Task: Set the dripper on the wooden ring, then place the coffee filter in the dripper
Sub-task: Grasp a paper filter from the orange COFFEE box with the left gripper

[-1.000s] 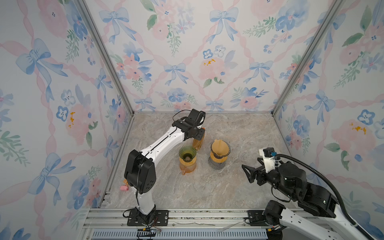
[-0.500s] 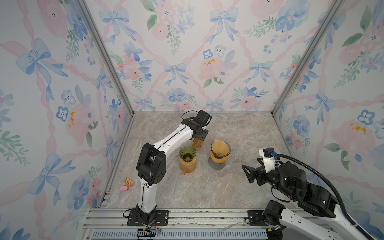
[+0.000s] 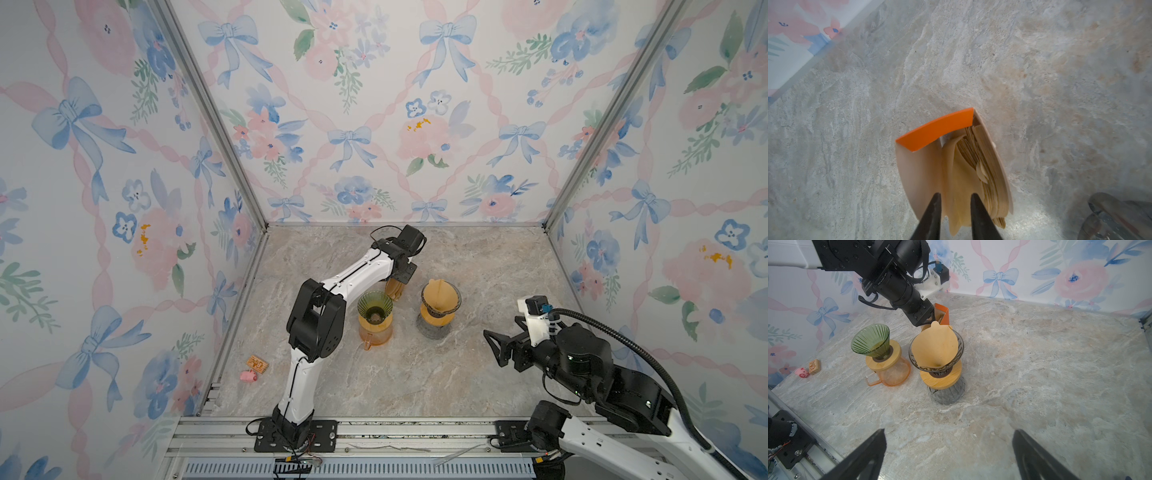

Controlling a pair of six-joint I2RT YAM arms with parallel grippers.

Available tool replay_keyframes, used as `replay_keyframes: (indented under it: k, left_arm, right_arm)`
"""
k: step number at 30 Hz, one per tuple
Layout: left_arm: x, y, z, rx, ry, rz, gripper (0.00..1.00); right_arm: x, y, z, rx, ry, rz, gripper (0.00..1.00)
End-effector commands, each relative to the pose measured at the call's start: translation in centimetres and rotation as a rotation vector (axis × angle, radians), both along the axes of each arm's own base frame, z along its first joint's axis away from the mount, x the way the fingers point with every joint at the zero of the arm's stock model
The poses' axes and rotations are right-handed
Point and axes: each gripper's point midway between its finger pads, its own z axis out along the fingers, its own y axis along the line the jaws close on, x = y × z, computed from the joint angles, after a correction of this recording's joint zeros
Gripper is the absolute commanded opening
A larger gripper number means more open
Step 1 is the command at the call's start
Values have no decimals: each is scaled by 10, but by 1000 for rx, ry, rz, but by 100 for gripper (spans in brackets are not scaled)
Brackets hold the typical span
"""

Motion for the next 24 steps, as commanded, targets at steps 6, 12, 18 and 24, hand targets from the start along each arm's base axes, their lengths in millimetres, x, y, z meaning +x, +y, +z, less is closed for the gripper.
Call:
replay_keyframes:
  k: [6,12,18,24]
  left_arm:
    - [3,1,-17,35,28,-4,25]
    - [5,5,-21,44,33,8,16]
    - [3,7,-22,48,38,6,8]
    - [-5,11,-16,42,37,15,3]
  right_arm:
    - [2,-7,-11,-36,20,-33,96]
    - [2,-8,-12,-39,21,-38,96]
    - [3,-8,-12,-42,20,-41,96]
    - [3,-8,-13,-41,23,-44,96]
